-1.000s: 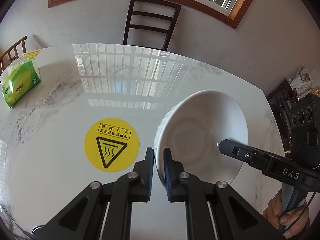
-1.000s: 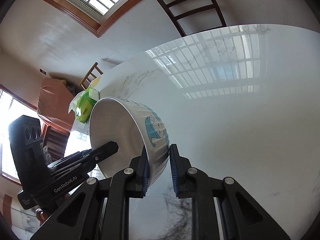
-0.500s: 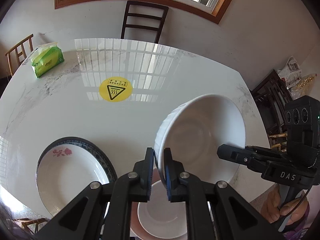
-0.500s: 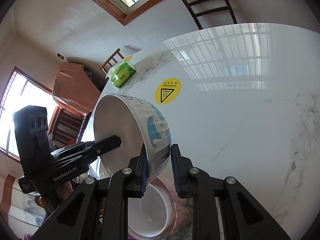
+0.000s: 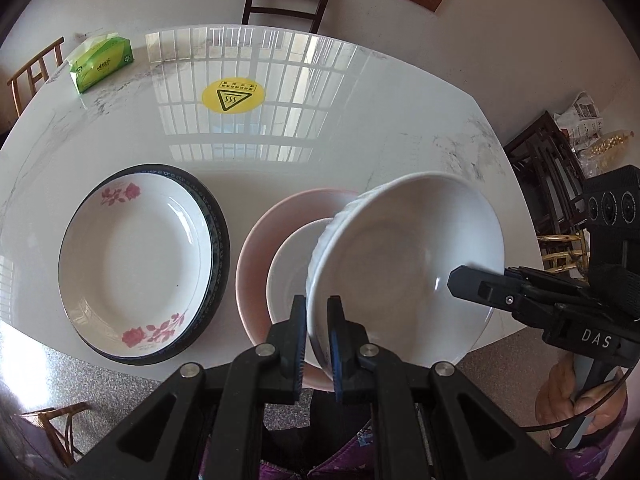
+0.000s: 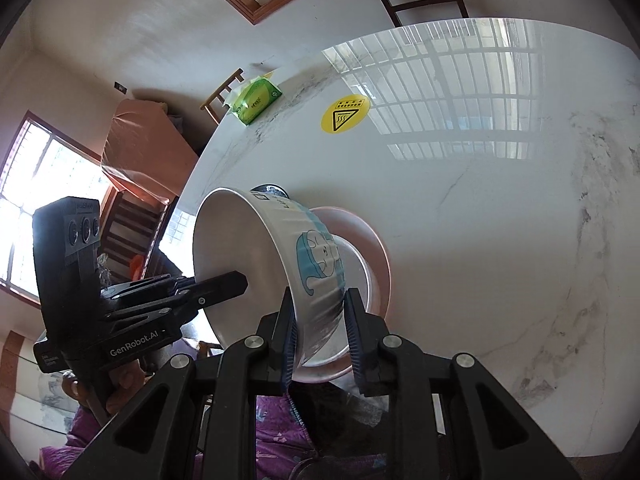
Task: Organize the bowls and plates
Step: 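Lift the blue-rimmed bowl and carry it over the bowl stack, then lower the blue-rimmed bowl into the white 'Rabbit' bowl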
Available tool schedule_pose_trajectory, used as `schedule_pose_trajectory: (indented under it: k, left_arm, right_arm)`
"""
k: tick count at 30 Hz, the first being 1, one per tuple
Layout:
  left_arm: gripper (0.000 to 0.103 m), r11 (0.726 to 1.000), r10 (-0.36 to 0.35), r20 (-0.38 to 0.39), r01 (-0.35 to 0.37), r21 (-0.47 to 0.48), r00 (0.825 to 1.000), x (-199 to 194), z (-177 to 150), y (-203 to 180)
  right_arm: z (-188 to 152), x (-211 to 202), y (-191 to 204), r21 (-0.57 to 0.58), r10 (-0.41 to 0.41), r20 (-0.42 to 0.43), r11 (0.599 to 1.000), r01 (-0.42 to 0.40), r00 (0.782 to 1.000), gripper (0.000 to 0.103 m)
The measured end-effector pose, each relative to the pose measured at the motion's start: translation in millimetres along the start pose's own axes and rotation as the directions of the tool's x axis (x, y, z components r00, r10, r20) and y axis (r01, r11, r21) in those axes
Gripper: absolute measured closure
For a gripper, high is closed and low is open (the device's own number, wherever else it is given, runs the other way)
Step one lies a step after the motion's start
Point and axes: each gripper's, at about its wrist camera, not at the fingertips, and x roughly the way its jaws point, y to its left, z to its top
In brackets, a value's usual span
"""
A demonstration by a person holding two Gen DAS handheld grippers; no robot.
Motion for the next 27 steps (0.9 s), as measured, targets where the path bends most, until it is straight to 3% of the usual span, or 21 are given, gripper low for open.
schedule_pose_trajectory:
  k: [27]
  left_arm:
    - [0.093,0.999,0.043,-0.038,-0.043,0.0,0.998,15.0,-4.7,-1.2]
  right_arm:
    - [-15.7,15.3,2.2,0.021,-0.009,-0.042,1.0,0.01,0.999,0.079]
